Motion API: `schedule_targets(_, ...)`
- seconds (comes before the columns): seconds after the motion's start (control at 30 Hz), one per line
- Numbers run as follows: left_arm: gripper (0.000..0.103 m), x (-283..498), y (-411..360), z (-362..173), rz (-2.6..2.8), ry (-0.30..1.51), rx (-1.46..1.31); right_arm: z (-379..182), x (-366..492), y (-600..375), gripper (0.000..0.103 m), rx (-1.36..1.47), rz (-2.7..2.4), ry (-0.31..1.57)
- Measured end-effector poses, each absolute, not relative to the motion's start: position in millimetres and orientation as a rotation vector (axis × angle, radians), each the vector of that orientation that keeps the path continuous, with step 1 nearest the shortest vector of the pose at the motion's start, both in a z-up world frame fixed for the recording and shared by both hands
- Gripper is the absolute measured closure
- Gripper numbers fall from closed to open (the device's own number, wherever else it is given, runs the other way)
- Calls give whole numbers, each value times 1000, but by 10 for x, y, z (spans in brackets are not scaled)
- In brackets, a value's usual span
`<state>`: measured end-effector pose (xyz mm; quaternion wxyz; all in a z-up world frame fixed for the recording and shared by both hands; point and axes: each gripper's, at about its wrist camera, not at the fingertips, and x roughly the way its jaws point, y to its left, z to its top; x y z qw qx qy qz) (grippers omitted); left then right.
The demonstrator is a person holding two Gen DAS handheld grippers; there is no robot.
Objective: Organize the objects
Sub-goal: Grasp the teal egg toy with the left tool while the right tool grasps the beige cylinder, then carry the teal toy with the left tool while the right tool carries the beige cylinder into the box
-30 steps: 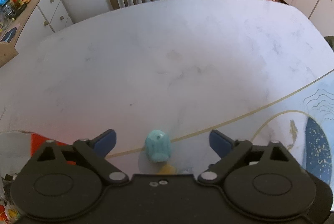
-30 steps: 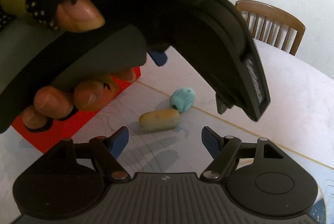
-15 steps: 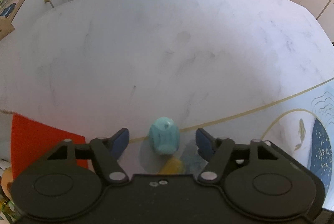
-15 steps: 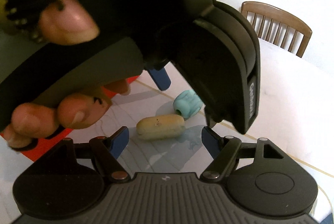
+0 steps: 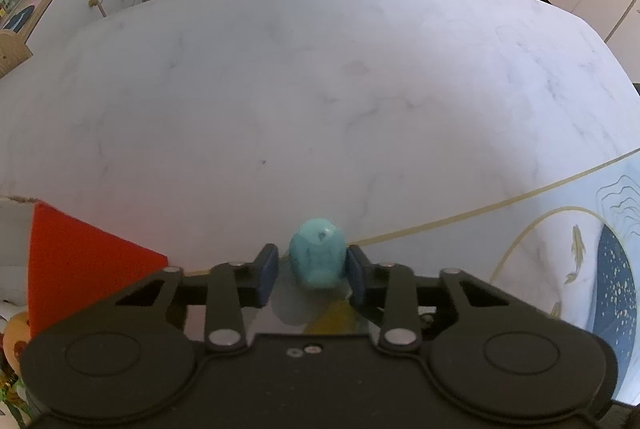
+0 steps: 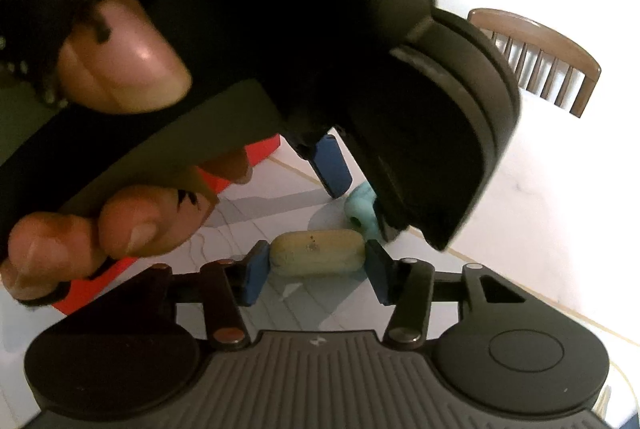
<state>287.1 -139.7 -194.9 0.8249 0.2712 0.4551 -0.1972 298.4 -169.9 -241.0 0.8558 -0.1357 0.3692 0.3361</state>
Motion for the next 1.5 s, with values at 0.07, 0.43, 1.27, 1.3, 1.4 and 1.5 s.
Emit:
schedule_targets(0.07,74,2878,-1388,-1961,-416,965,573,-2402,2961,-1739,52,-286,699,781)
schedule_targets(0.43,74,2663,-1332,-1778,-437,945,528,-2159,2794,-2195,52,-215,643,815)
schedule_targets(1.27,74,1783,-827,-812,-540,761,492,-906,1998,-2167,52,-258,675,663)
schedule_targets(1.3,74,1752,-784,-771,-545,757,488,-857,1961,-2144,52,-258,685,655)
schedule_targets(1.4,74,1645,-615,-660,-560,731,488,-704,1963,-2028,52,-263,705,631)
schedule_targets(1.5,74,1584,-436,-558,-566,709,479,-551,1886,-1916,52,-270,730,608)
